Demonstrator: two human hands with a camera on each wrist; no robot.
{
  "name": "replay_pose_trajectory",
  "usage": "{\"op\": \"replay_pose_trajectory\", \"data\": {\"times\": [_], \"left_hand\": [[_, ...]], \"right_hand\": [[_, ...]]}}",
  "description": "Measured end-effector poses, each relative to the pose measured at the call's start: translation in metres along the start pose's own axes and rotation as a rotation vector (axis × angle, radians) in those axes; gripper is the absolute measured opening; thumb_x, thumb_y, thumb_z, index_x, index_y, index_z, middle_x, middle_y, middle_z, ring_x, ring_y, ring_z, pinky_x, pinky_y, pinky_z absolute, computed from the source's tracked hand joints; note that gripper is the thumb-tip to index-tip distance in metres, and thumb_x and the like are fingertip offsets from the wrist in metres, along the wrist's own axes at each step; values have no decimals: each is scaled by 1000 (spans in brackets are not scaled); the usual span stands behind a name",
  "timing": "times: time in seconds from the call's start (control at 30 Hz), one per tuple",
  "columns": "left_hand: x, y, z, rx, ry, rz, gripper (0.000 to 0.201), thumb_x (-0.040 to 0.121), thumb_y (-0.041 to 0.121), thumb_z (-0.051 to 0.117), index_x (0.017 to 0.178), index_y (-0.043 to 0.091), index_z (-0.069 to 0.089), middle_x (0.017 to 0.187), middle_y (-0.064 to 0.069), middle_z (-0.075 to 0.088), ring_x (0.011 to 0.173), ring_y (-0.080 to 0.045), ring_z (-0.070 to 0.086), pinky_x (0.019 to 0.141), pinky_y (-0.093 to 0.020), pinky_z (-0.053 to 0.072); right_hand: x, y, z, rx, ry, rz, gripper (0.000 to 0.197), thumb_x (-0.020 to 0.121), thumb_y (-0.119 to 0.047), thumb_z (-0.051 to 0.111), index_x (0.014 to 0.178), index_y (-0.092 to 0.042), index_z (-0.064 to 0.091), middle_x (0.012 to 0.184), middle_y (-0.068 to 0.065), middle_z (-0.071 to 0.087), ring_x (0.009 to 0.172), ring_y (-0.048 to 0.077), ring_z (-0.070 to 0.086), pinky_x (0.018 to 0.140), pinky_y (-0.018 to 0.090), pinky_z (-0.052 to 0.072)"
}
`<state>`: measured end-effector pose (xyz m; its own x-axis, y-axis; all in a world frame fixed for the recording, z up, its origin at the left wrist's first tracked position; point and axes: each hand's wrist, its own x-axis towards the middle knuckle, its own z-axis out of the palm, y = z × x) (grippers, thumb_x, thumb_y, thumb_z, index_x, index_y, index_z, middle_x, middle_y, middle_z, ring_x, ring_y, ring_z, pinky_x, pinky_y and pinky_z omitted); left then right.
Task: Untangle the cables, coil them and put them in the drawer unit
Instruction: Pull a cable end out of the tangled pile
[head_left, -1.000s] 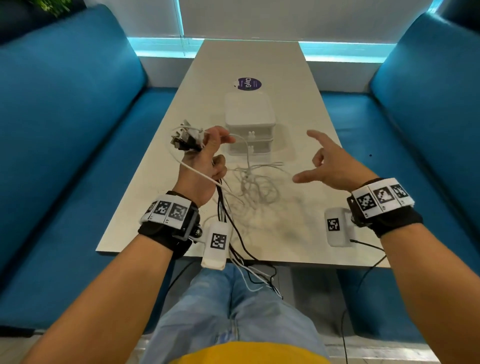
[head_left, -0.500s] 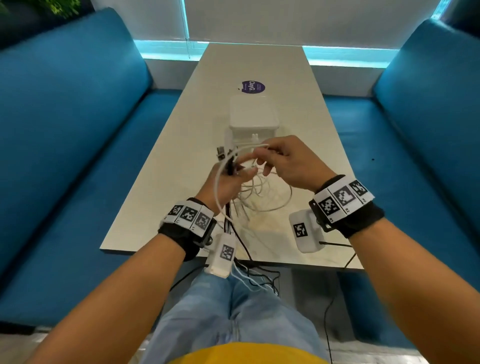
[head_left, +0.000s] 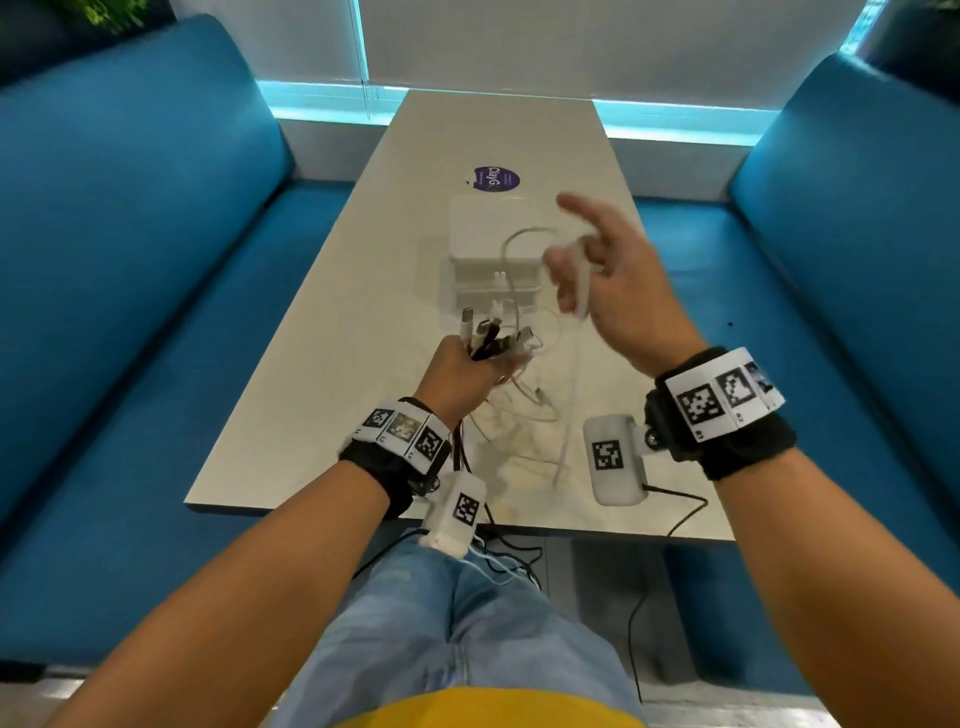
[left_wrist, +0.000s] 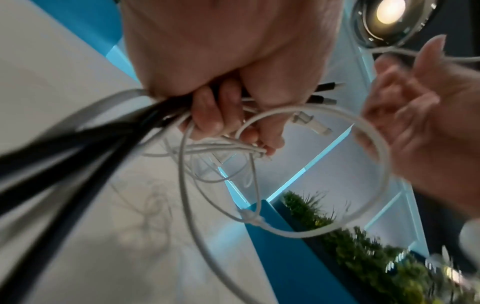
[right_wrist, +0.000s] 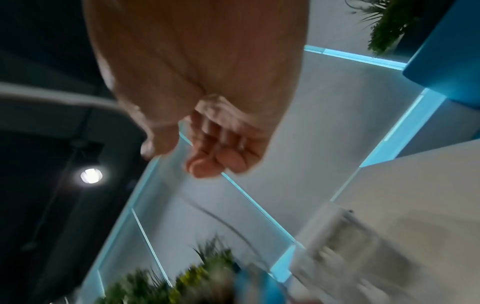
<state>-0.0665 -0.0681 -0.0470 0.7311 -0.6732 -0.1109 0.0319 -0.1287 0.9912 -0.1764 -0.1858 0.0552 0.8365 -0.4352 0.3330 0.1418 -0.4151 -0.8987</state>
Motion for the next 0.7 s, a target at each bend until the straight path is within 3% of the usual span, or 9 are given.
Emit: {"op": "replay_pose_trajectory", "data": {"times": [0.07,0.13,0.17,0.27,0.4,0.53,0.63,0.7], "left_hand": [[-2,4,1,-69,22,-8,14,74,30,79,79,18,73,75,-6,63,69,-20,53,58,-29,43],[-6,10,1,-147,39,-47,7,81,26,75,80,19,73,68,-1,63,60,-18,48,50,-24,33],[-6,12,0,-202,36,-55,7,84,23,72,78,19,74,66,2,63,56,-15,44,47,-23,30],[-8,14,-5,-262,56,-58,10,86,21,70,79,22,76,67,2,59,49,-9,35,46,-23,25],[-9,16,-13,-413,227,-86,10,87,22,68,95,15,68,62,8,62,38,-4,26,38,-17,25],[-4,22,-44,-624,401,-75,8,90,24,66,84,19,67,68,7,62,42,-7,27,41,-20,20],[-5,25,-55,-597,349,-41,8,90,25,66,85,20,68,72,6,60,42,-8,32,39,-18,24],[-6,25,-53,-568,285,-27,9,91,23,64,86,17,68,72,5,61,40,-8,28,38,-19,22]], "right_hand": [[-5,24,8,-221,-219,168,53,91,-23,64,139,-23,42,73,2,57,53,3,52,56,18,46],[-9,50,13,-405,-400,211,48,91,-27,64,136,-25,49,68,0,57,50,3,50,56,22,45],[-10,61,14,-441,-416,209,40,91,-28,63,130,-27,55,66,0,58,51,5,50,57,25,45],[-10,73,14,-436,-283,217,13,87,-32,66,97,-24,69,61,-4,60,51,4,51,59,25,42],[-10,77,2,-490,-203,225,11,84,-30,71,78,-21,73,62,-4,65,53,3,53,57,18,42],[-20,102,-28,-726,-161,394,12,80,-28,75,83,-17,77,80,1,71,77,13,62,73,25,46],[-22,113,-39,-775,-92,492,17,80,-29,75,94,-19,76,85,3,69,91,22,64,86,32,50],[-18,106,-36,-752,-102,472,30,82,-24,72,112,-23,69,81,-3,62,92,21,61,86,31,48]]}}
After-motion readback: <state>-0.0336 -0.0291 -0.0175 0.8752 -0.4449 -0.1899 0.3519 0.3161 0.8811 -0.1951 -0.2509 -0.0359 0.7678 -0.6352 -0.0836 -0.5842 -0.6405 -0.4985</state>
